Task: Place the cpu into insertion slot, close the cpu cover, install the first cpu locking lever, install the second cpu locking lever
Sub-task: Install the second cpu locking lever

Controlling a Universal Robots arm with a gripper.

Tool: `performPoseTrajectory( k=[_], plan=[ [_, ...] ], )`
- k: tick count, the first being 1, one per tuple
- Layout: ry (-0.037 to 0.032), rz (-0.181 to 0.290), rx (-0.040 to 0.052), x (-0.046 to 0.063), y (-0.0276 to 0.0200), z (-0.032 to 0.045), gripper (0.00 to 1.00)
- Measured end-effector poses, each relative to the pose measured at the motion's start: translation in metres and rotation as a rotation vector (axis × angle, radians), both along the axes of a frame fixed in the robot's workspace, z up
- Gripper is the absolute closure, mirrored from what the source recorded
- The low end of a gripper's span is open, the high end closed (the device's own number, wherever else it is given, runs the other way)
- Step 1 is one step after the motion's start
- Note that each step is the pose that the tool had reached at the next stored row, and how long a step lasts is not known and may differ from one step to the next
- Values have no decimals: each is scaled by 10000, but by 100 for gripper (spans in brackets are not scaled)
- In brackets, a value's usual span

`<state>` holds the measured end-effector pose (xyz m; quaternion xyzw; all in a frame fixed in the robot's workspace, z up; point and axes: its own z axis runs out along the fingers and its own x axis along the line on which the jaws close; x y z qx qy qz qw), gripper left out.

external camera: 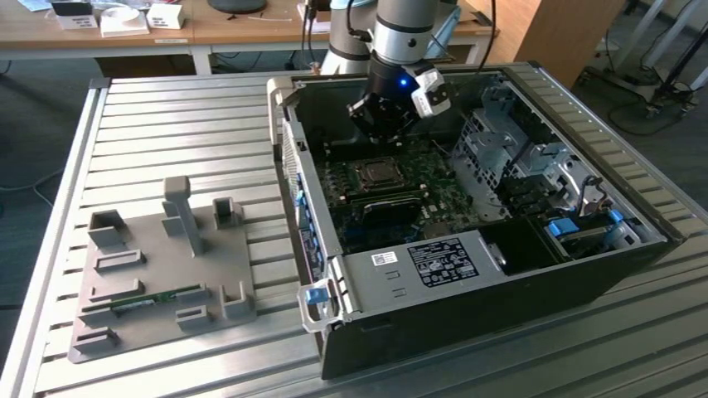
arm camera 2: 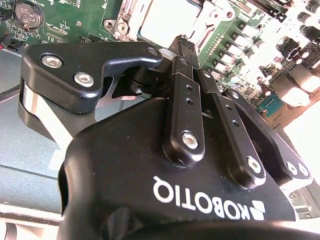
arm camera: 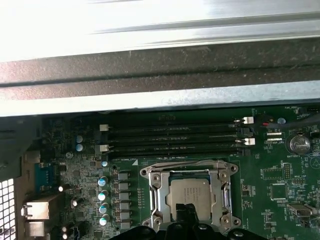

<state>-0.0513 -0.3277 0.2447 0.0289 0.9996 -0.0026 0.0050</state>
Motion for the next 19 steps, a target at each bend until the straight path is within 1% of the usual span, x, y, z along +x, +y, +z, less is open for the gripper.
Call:
performPoseTrajectory(
  k=[4, 14, 19],
  plan=[
    [0, 0, 1, 0, 0, 27, 89],
    [0, 0, 1, 0, 0, 160, 89],
    [0, 0, 1, 0, 0, 184, 89]
  ],
)
